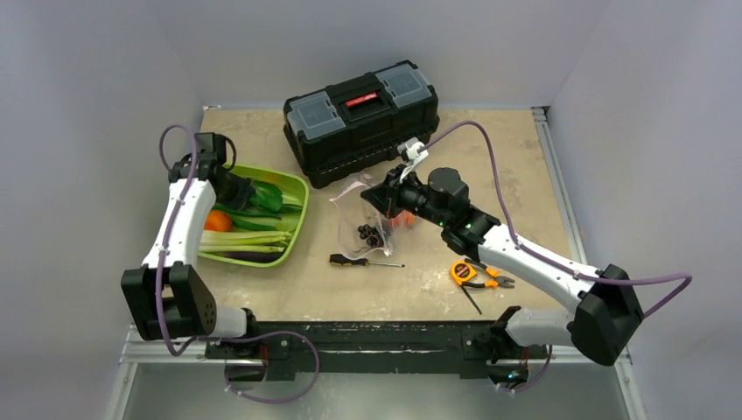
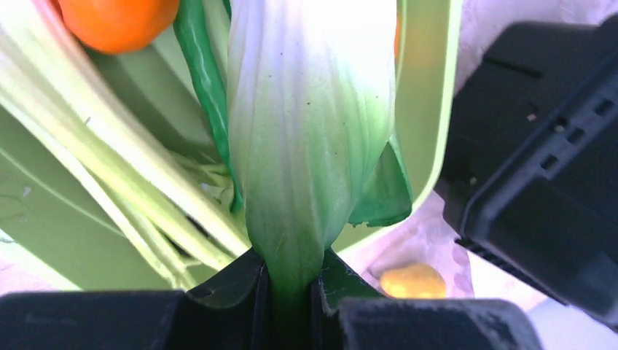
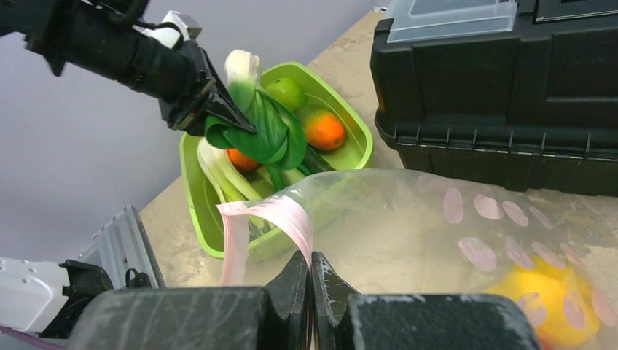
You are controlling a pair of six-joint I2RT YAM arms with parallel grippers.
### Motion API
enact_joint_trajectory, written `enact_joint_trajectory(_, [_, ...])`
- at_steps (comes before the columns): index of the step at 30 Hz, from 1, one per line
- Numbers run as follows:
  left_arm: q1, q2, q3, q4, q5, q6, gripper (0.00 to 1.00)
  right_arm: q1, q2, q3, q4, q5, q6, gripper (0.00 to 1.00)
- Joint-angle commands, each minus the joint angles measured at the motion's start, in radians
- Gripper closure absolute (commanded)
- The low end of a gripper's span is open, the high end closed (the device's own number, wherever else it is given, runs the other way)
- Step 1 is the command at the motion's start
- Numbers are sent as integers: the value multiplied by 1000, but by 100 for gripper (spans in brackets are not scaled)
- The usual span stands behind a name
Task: Place the food in the zip-top bag and seal the zipper
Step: Pick up the fake vegetable from the bin, then place the fake vegetable in the zipper food storage bag.
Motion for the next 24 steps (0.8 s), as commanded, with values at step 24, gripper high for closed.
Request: enact_joint_trajectory(24, [-455,-462,-22,34,627,840,100,2,4,96,-69,352,-12,100])
